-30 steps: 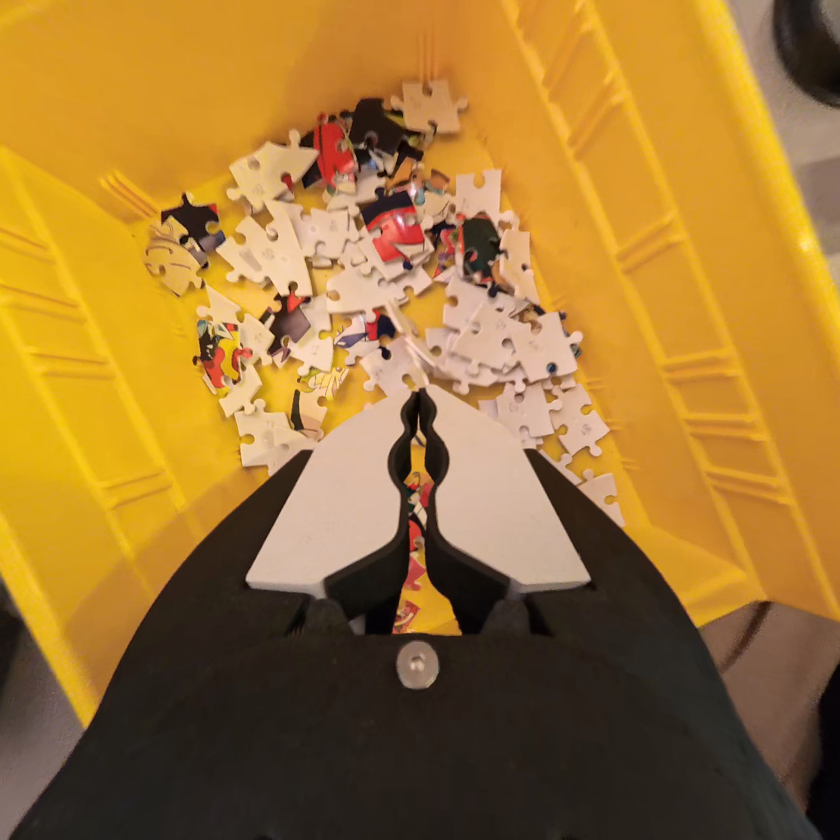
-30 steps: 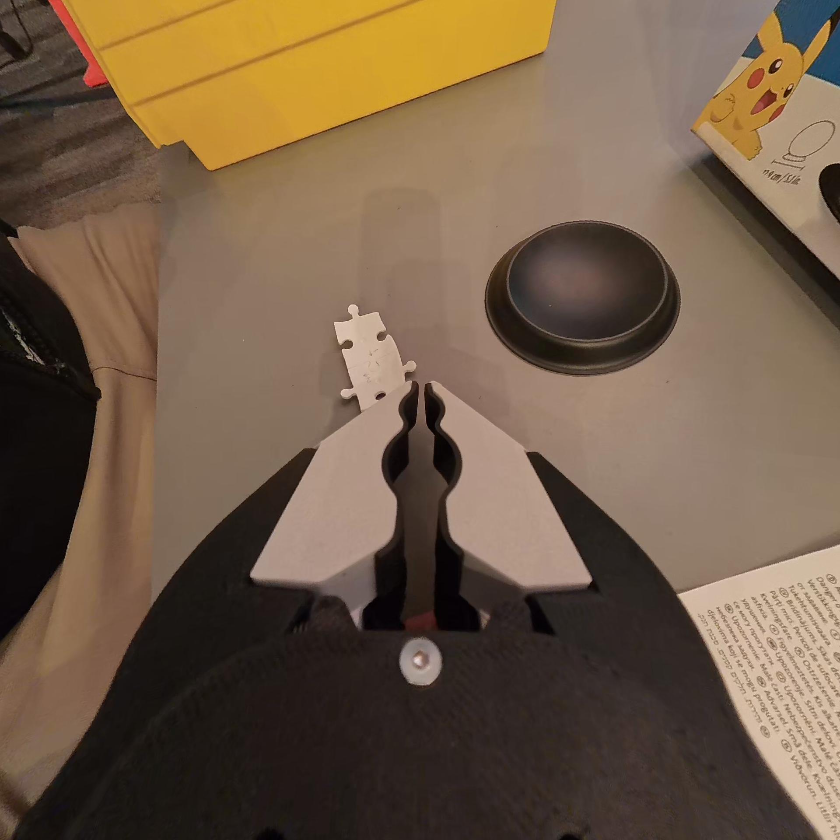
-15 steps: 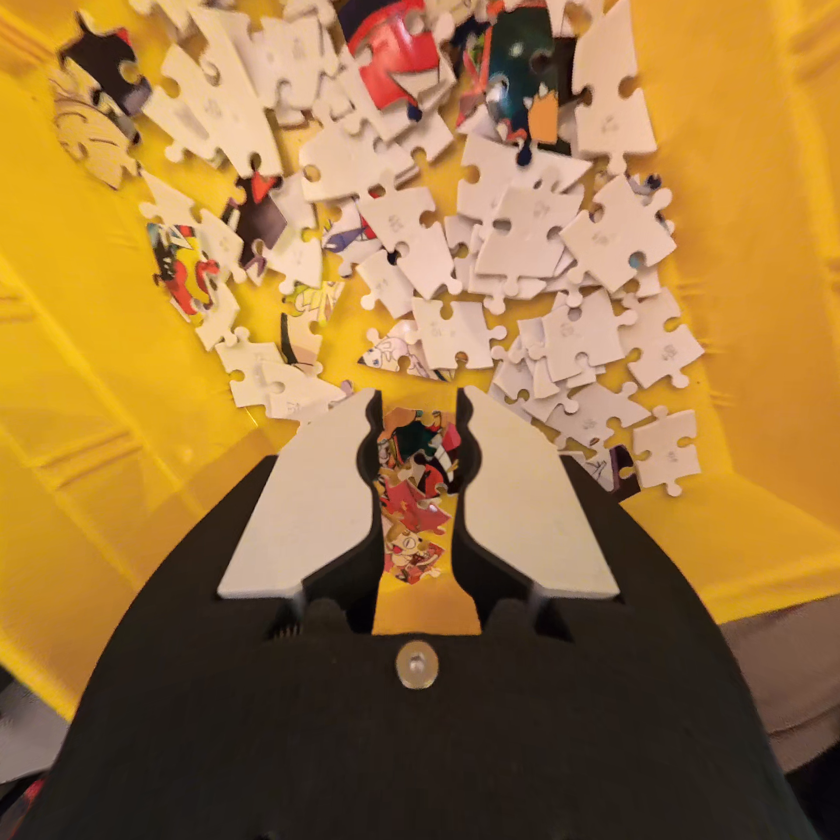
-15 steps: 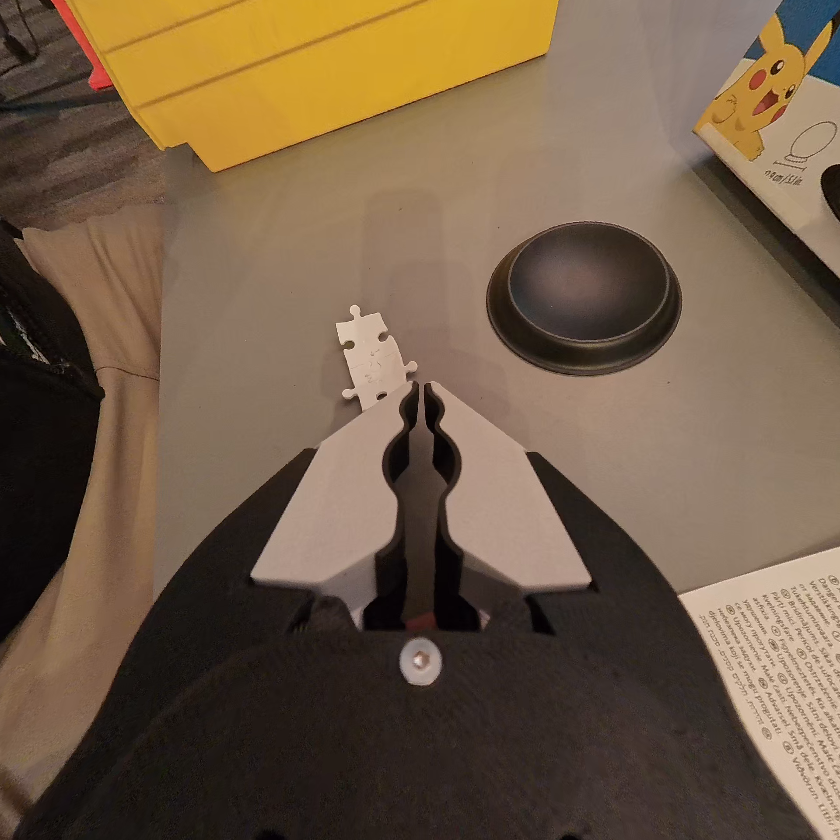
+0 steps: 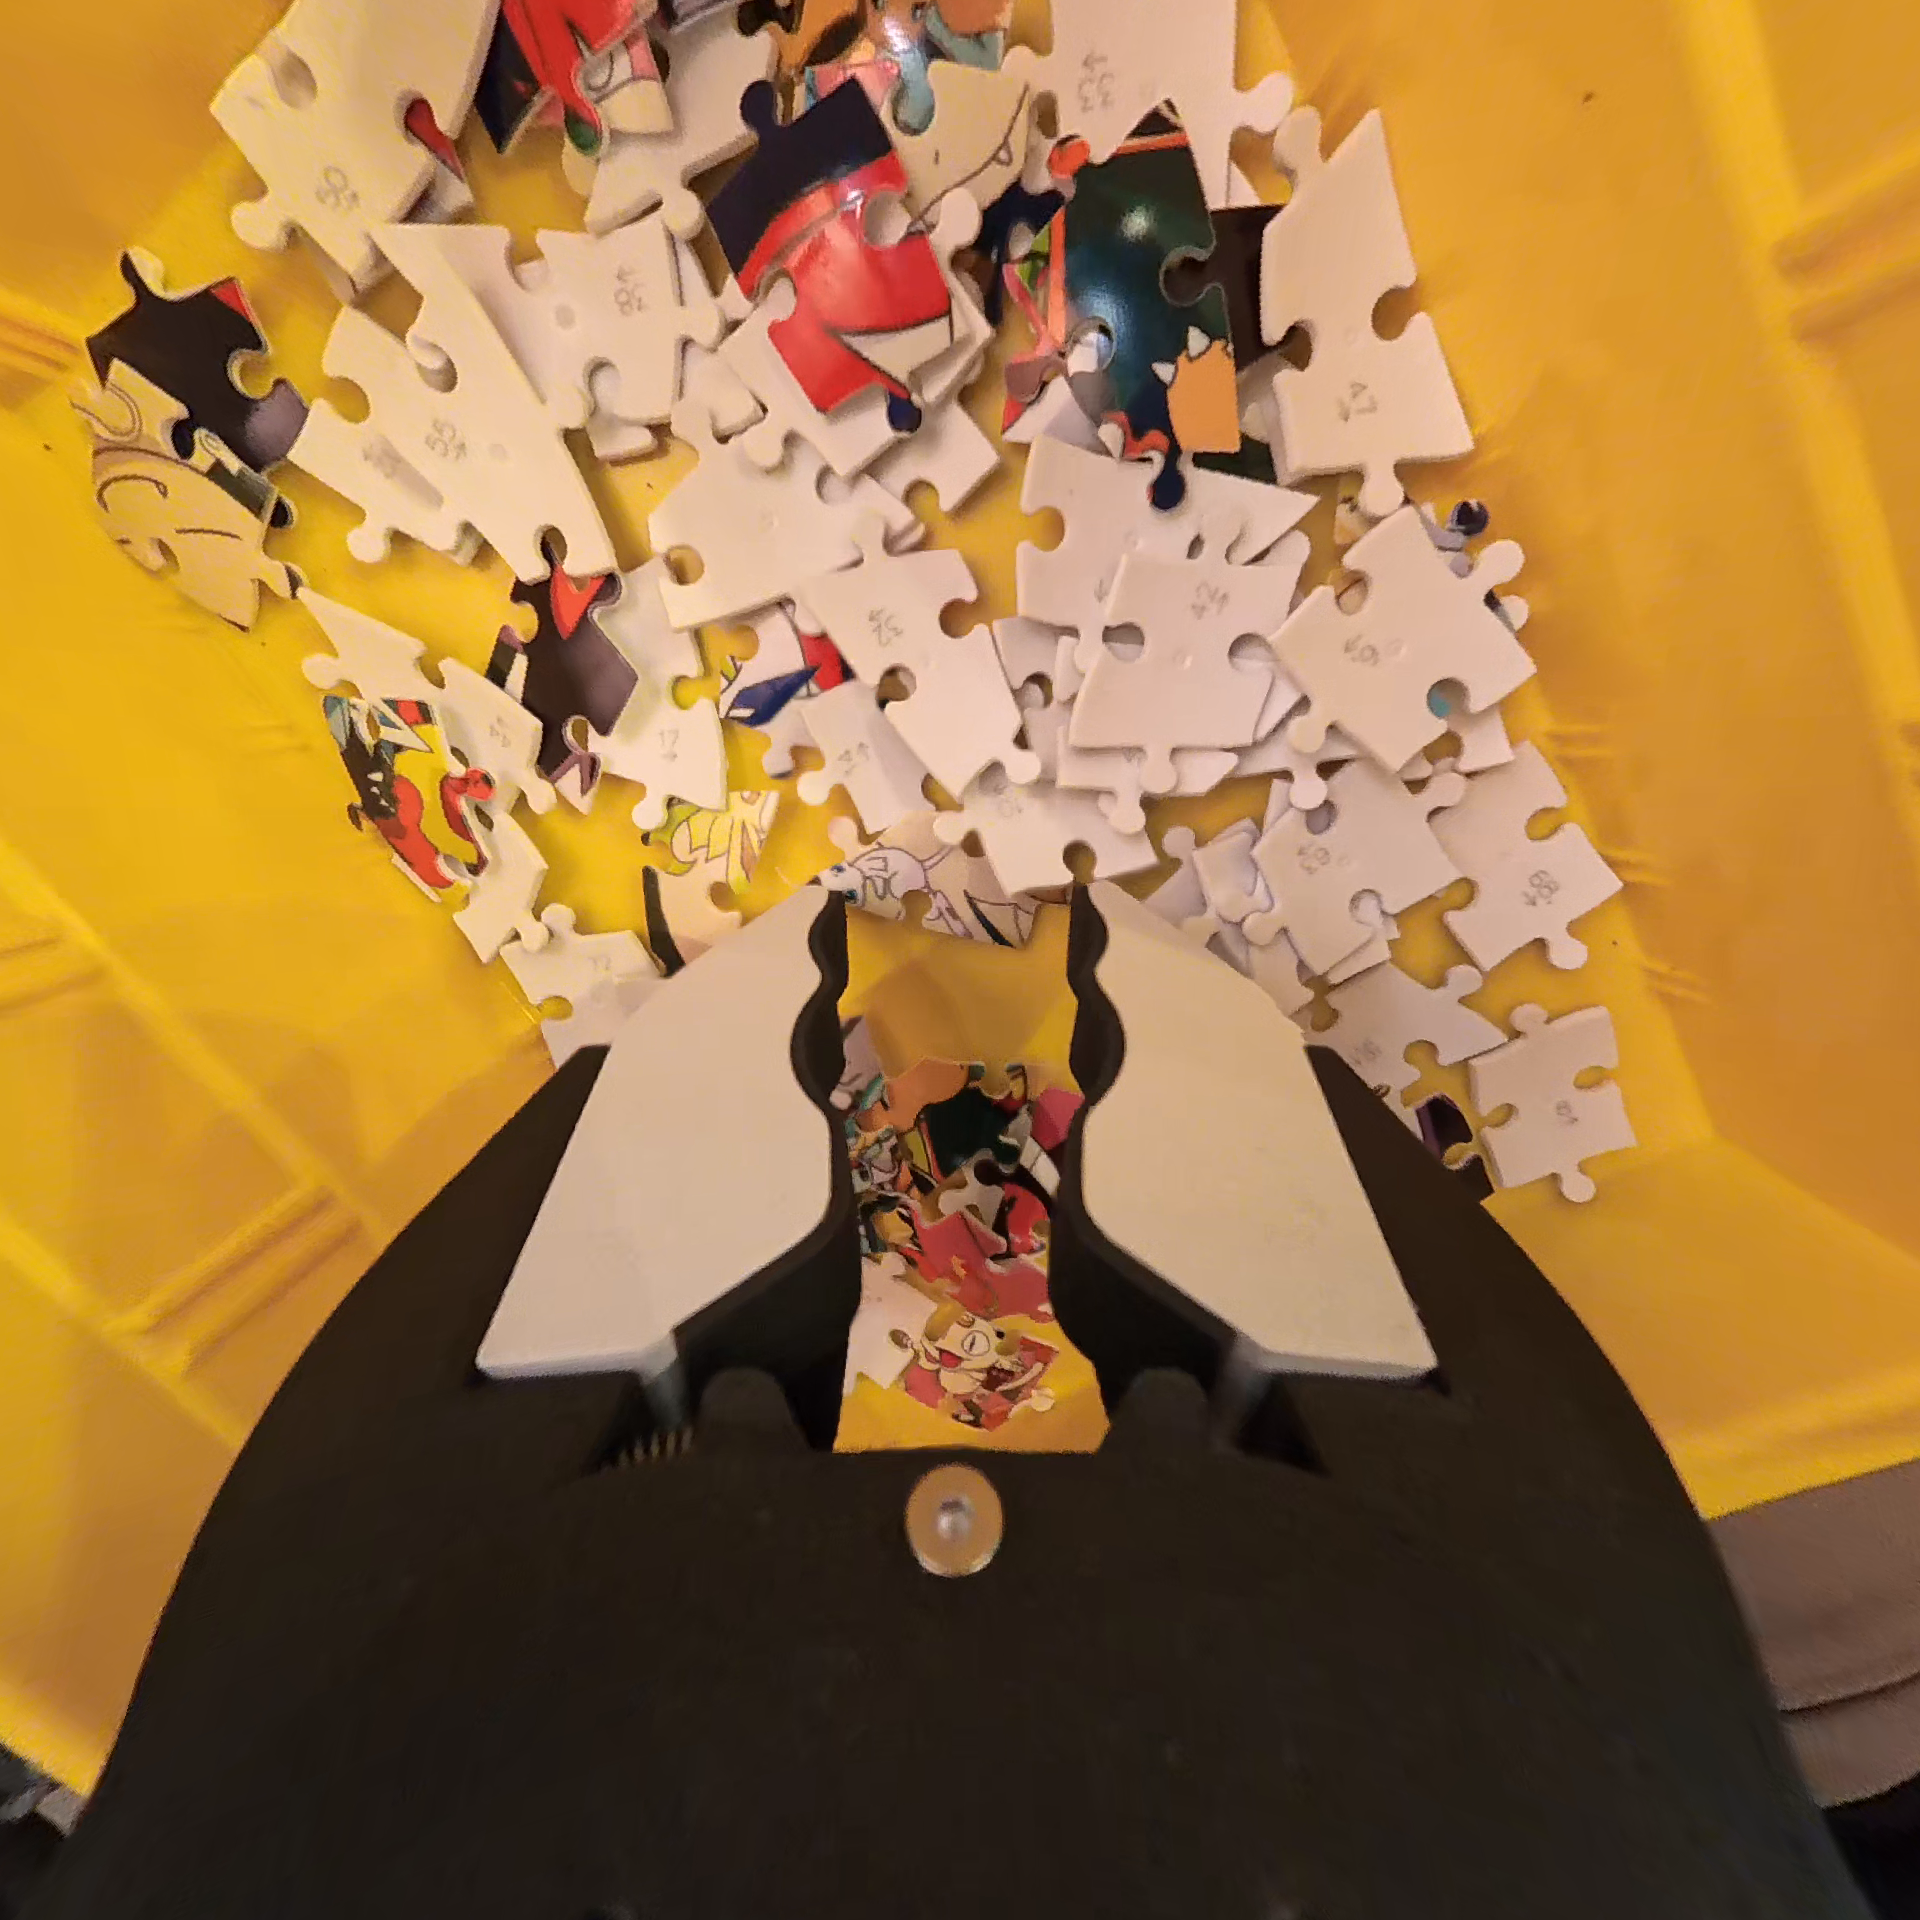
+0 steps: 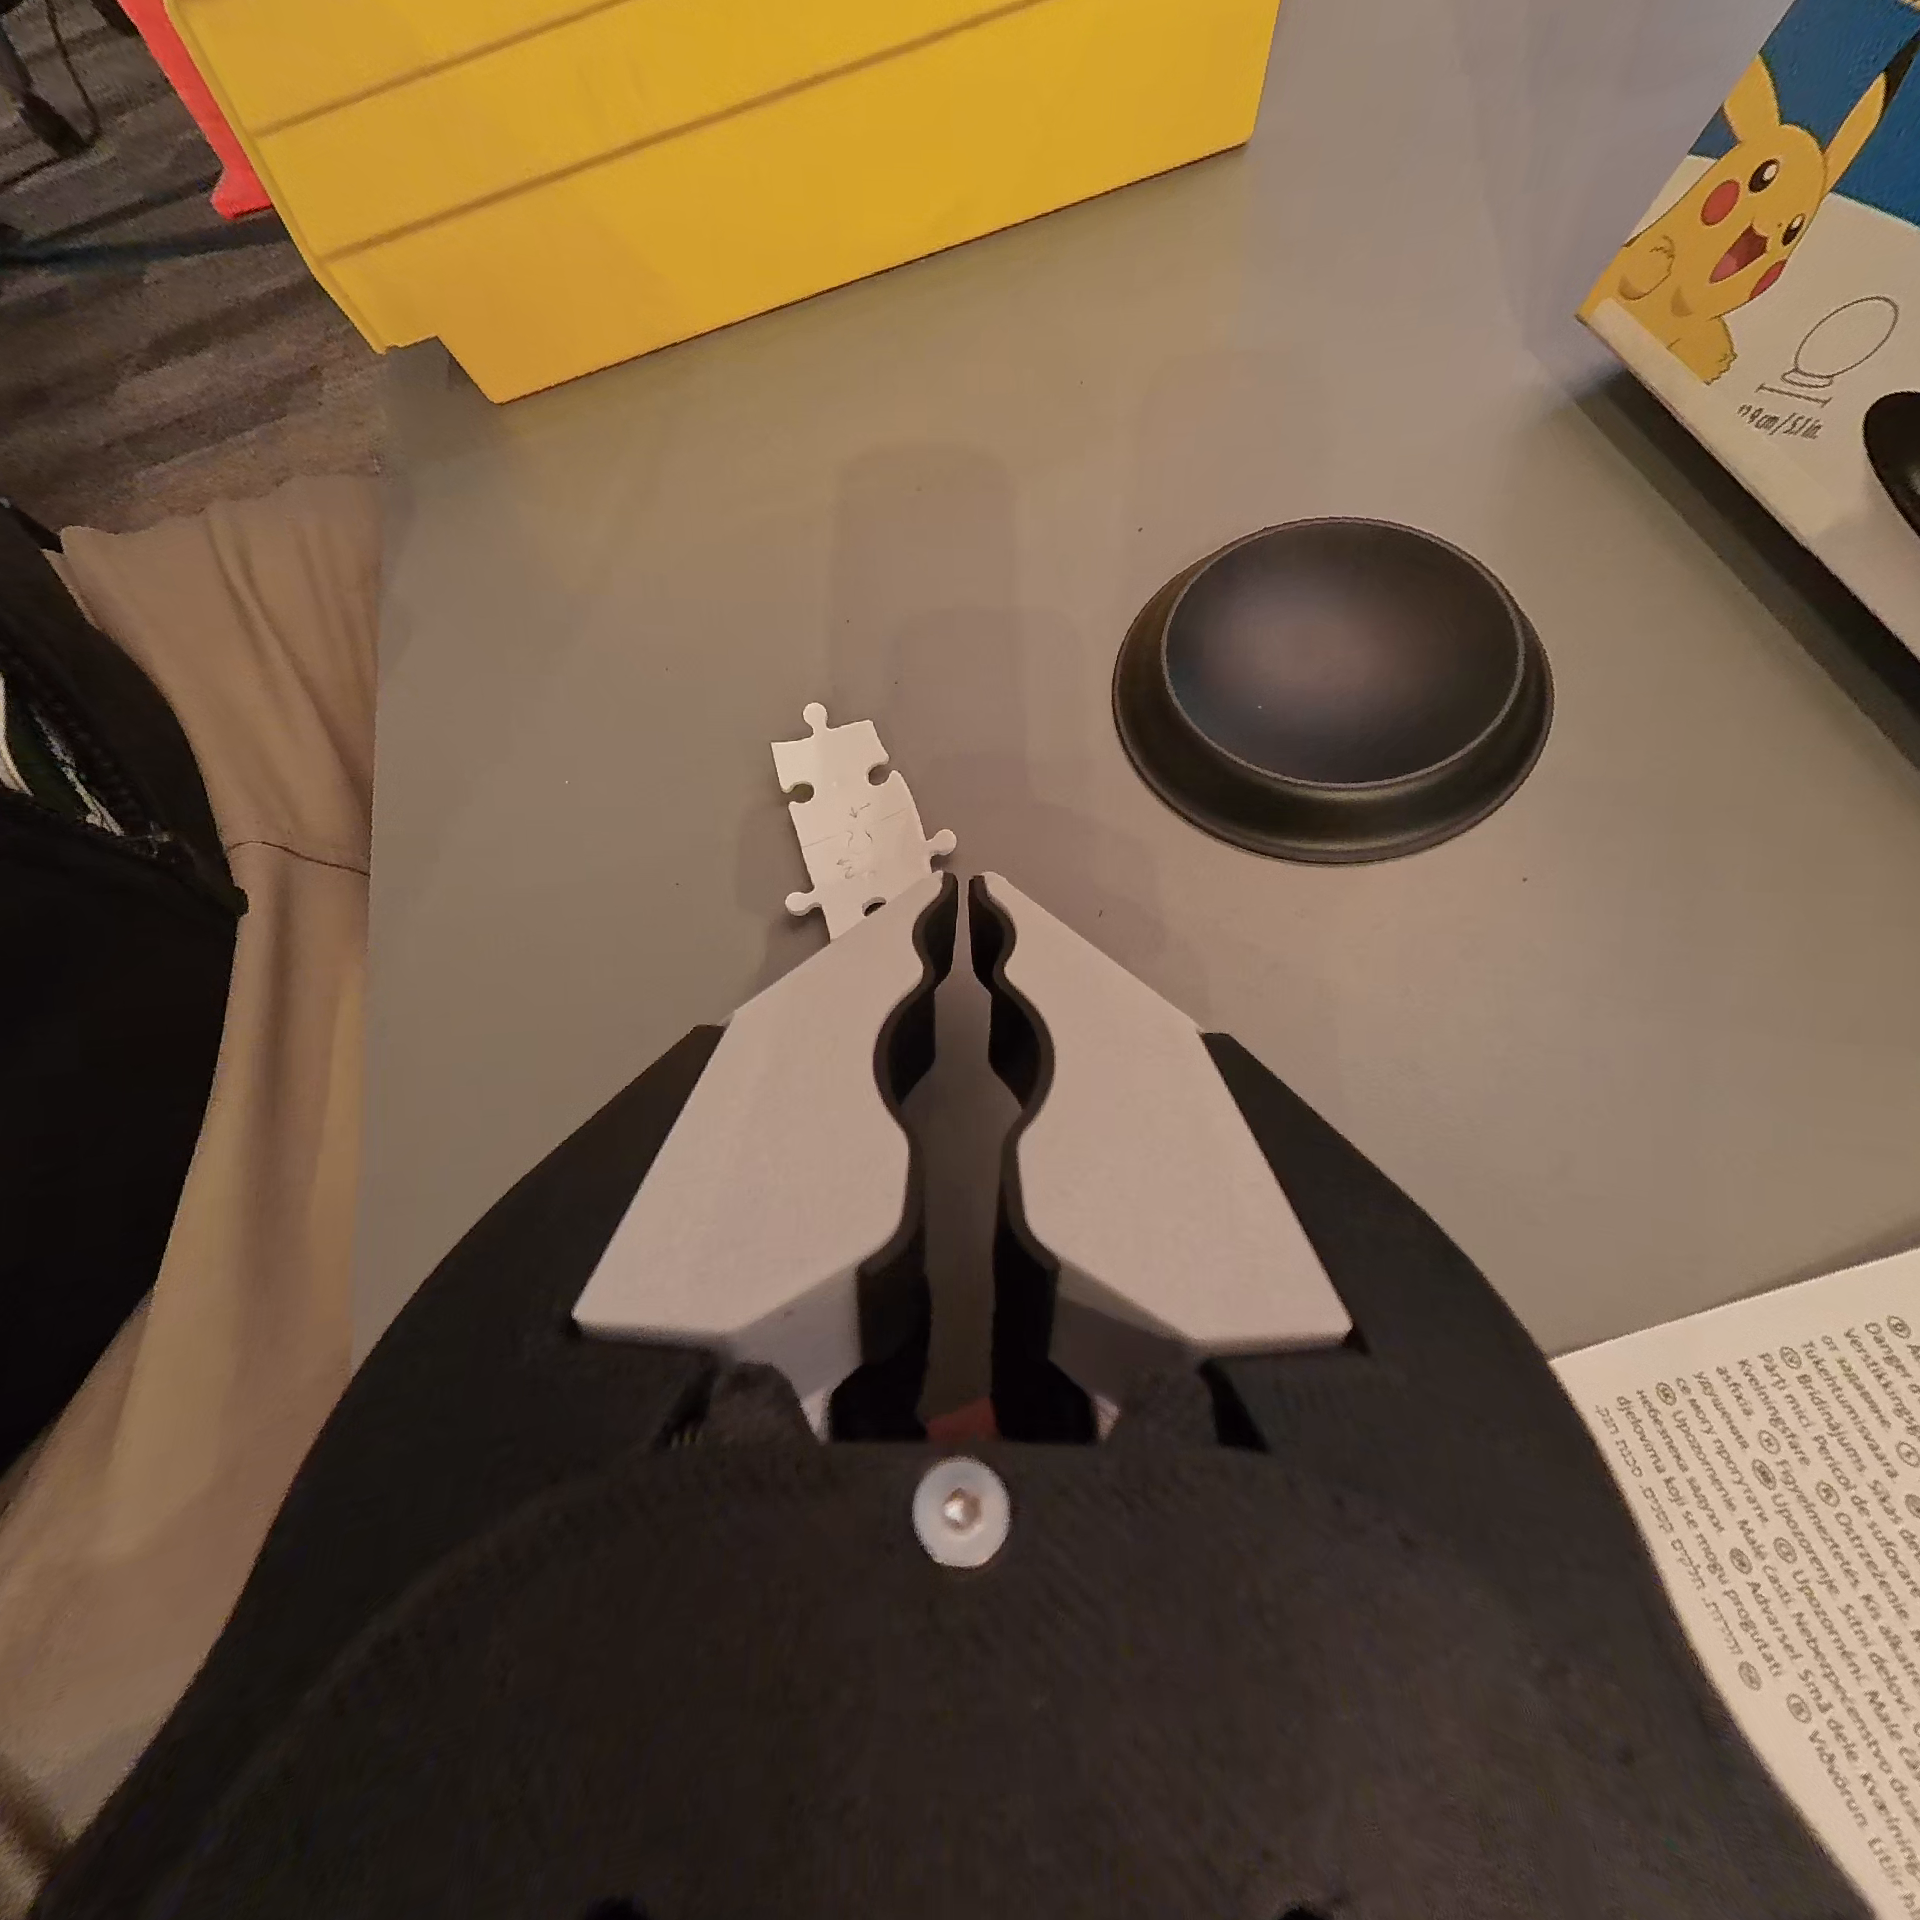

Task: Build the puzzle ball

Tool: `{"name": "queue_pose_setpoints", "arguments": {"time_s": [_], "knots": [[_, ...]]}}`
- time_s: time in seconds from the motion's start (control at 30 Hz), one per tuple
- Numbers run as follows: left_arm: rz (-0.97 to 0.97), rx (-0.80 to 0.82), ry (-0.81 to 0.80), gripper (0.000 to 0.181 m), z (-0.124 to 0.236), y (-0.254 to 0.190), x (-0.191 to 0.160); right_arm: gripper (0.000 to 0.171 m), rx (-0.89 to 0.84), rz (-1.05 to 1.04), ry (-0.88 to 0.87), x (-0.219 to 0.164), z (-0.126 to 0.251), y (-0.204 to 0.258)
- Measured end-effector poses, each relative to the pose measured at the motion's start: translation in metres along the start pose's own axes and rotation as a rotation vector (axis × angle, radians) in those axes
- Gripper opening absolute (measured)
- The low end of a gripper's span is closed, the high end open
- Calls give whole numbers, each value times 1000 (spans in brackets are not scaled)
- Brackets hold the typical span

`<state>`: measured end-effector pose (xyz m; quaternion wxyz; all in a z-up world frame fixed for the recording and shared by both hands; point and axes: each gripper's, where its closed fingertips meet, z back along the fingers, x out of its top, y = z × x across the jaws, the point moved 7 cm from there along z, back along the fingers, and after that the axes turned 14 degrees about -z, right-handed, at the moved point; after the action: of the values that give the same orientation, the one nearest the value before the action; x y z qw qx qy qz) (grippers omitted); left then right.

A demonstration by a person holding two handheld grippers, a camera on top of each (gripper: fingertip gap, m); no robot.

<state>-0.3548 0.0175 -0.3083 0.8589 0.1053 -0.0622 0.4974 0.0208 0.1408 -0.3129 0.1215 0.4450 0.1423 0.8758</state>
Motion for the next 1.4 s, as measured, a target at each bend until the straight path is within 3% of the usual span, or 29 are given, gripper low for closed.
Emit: {"name": "queue_pose_setpoints", "arguments": {"time_s": [0.13, 0.17, 0.2, 0.23, 0.33, 0.47, 0.5, 0.7, 0.93, 1.0, 1.2, 1.23, 1.27, 1.4], "knots": [[14, 25, -16, 32, 1, 2, 1, 1, 3, -1, -4, 0, 1, 0], [15, 27, -32, 23, 3, 2, 2, 1, 4, -2, -4, 0, 0, 0], [20, 24, -49, 2, 5, 2, 3, 1, 5, -4, -4, 0, 1, 0], [29, 27, -66, 0, 7, 2, 4, 1, 6, -4, -5, 0, 1, 0], [7, 55, -38, 5, 7, 4, 2, 1, 8, -6, -4, 0, 1, 0], [21, 124, -28, 47, 4, 10, 5, 1, 5, -6, -5, 0, 1, 0], [13, 154, -18, 48, 3, 13, 6, 1, 5, -6, -4, 0, 0, 0], [75, 63, -47, 34, -3, 21, 15, 1, 4, -4, -8, 0, 1, 0], [200, 37, -100, 37, -6, 32, 15, 1, 5, -3, -13, 0, 1, 0], [230, 32, -122, 24, -7, 34, 14, 1, 7, -3, -12, 0, 1, 0], [224, 59, -141, 21, -7, 33, 15, 0, 8, -4, -12, 0, 1, 0], [221, 64, -169, 3, -4, 33, 16, 0, 8, -4, -13, 0, 1, 0], [232, 56, -186, 0, -2, 33, 16, 0, 9, -4, -13, 0, 1, 0], [175, 43, -163, 0, -3, 25, 15, 0, 8, -9, -7, 0, 0, 0]]}}
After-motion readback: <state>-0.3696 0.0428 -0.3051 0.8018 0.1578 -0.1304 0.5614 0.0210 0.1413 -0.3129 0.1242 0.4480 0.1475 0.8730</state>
